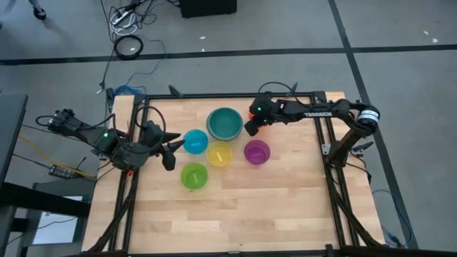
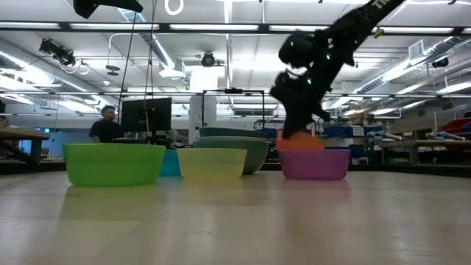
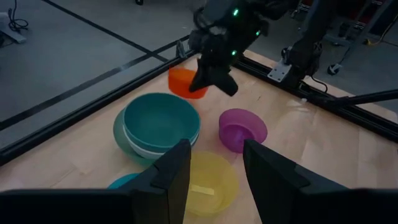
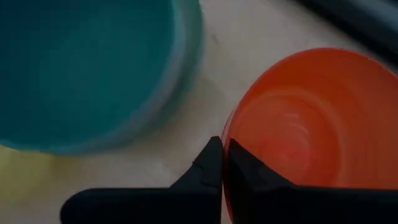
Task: Nest bowls inside each other
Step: Stack the orange bowl on top of the dark green bowl, then stack the violet bowl on top of the orange bowl
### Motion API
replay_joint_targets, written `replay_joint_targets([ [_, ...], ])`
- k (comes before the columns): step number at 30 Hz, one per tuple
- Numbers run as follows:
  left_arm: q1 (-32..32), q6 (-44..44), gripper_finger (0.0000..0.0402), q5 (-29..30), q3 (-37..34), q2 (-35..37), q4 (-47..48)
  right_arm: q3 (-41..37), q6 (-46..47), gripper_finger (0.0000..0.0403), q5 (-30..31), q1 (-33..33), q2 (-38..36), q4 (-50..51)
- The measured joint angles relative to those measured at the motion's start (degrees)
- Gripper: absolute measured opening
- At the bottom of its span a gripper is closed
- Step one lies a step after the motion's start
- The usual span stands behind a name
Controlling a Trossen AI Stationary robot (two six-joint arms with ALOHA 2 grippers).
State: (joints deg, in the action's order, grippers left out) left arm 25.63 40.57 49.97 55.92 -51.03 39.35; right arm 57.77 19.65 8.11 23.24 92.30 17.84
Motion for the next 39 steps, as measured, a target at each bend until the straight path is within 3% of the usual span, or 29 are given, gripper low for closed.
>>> replay_joint_targets([
  [9, 0.00, -0.02, 0.0157, 1.10, 0.00, 0.00, -0.17, 10.71, -2.84, 0.0000, 3.20, -7.64, -0.58, -1.53],
  [16, 0.00, -0.02, 0.0157, 1.12, 0.00, 0.00, -0.24, 11.37, -2.86, 0.0000, 2.67, -11.68, 0.69, -7.35],
  [25, -0.01, -0.03, 0.0157, 1.13, 0.00, 0.00, 0.03, 11.28, -2.97, 0.0004, -0.01, -13.07, 9.01, -15.89],
  [39, -0.02, -1.20, 0.0157, 1.12, 0.00, 0.00, -0.13, 11.29, -2.75, 0.0142, -0.01, -13.00, 9.27, -14.93],
])
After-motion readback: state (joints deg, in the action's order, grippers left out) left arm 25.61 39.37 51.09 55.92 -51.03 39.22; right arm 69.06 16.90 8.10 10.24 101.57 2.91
